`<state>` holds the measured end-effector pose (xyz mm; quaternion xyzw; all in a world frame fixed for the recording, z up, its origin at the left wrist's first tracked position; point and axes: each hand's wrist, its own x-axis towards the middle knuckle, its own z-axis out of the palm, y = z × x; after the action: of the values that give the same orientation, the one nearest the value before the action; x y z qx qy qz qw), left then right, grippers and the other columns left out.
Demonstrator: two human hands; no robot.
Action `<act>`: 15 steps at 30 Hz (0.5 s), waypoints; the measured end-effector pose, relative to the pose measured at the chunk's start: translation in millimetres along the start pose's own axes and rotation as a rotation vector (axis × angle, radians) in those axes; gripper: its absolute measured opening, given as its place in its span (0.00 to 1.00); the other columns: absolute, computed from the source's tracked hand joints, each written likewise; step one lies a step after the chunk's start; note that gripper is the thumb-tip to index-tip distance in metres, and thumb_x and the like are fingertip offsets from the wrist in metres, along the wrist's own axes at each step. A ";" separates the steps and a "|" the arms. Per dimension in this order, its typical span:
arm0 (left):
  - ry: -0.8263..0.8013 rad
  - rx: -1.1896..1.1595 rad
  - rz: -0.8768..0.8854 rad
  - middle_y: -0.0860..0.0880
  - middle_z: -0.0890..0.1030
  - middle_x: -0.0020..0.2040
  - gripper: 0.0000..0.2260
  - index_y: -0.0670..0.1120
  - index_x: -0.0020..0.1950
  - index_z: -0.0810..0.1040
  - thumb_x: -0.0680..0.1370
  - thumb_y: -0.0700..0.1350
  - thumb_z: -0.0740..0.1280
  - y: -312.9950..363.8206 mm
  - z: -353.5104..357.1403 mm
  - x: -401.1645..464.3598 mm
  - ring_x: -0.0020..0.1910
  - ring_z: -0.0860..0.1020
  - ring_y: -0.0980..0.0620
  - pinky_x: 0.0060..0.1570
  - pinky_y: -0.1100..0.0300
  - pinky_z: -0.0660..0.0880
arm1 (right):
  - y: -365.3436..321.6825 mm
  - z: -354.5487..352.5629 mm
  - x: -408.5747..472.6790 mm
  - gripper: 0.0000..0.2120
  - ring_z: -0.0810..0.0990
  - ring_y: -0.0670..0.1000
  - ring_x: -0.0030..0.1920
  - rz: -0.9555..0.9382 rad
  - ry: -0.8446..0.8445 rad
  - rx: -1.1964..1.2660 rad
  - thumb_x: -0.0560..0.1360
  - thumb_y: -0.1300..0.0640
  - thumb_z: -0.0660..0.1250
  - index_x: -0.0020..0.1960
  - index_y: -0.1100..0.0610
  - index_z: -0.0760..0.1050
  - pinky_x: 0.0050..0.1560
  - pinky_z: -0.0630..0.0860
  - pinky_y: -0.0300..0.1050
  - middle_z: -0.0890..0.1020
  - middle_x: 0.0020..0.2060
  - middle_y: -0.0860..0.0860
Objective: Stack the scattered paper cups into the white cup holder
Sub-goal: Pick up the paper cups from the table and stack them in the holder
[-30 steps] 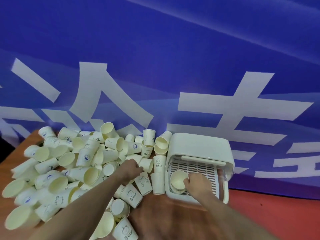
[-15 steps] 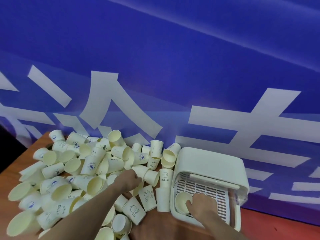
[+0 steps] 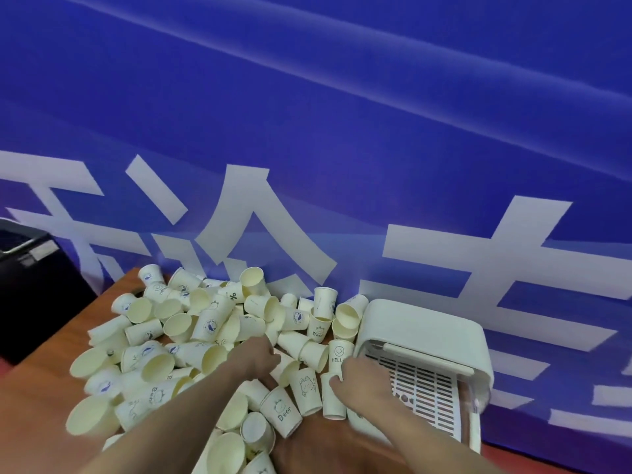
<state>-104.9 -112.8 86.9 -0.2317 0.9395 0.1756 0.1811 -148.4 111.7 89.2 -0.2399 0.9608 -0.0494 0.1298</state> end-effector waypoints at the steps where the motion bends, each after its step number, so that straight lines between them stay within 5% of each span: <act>1: 0.006 -0.010 -0.009 0.50 0.76 0.33 0.10 0.47 0.36 0.71 0.75 0.50 0.62 -4.7 -2.4 -5.1 0.27 0.74 0.51 0.33 0.61 0.73 | -5.7 -4.0 0.0 0.19 0.80 0.56 0.54 -0.018 0.018 0.009 0.77 0.44 0.58 0.56 0.56 0.77 0.44 0.69 0.45 0.81 0.53 0.54; 8: 0.079 0.049 -0.137 0.53 0.73 0.31 0.15 0.49 0.31 0.67 0.76 0.53 0.62 -50.6 -14.9 -46.2 0.33 0.72 0.52 0.32 0.60 0.66 | -37.5 -27.2 -1.6 0.13 0.80 0.57 0.50 -0.146 0.012 0.086 0.75 0.46 0.60 0.47 0.55 0.76 0.41 0.69 0.45 0.81 0.47 0.53; 12: 0.093 0.044 -0.234 0.52 0.75 0.34 0.14 0.48 0.32 0.67 0.75 0.53 0.62 -81.3 -18.1 -73.6 0.33 0.72 0.52 0.32 0.59 0.66 | -56.3 -21.9 -3.2 0.11 0.80 0.57 0.48 -0.212 -0.029 0.119 0.73 0.48 0.60 0.36 0.53 0.67 0.40 0.69 0.45 0.78 0.43 0.53; 15: 0.095 0.045 -0.305 0.52 0.69 0.30 0.15 0.48 0.31 0.63 0.75 0.51 0.61 -107.7 -15.7 -100.3 0.30 0.67 0.52 0.28 0.59 0.62 | -72.1 -12.3 -7.2 0.10 0.79 0.55 0.48 -0.259 -0.076 0.121 0.74 0.47 0.60 0.41 0.52 0.71 0.40 0.69 0.44 0.76 0.42 0.51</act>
<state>27.8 -171.5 116.4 -0.3757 0.9046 0.1136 0.1664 -113.3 52.1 113.9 -0.3554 0.9115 -0.1141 0.1729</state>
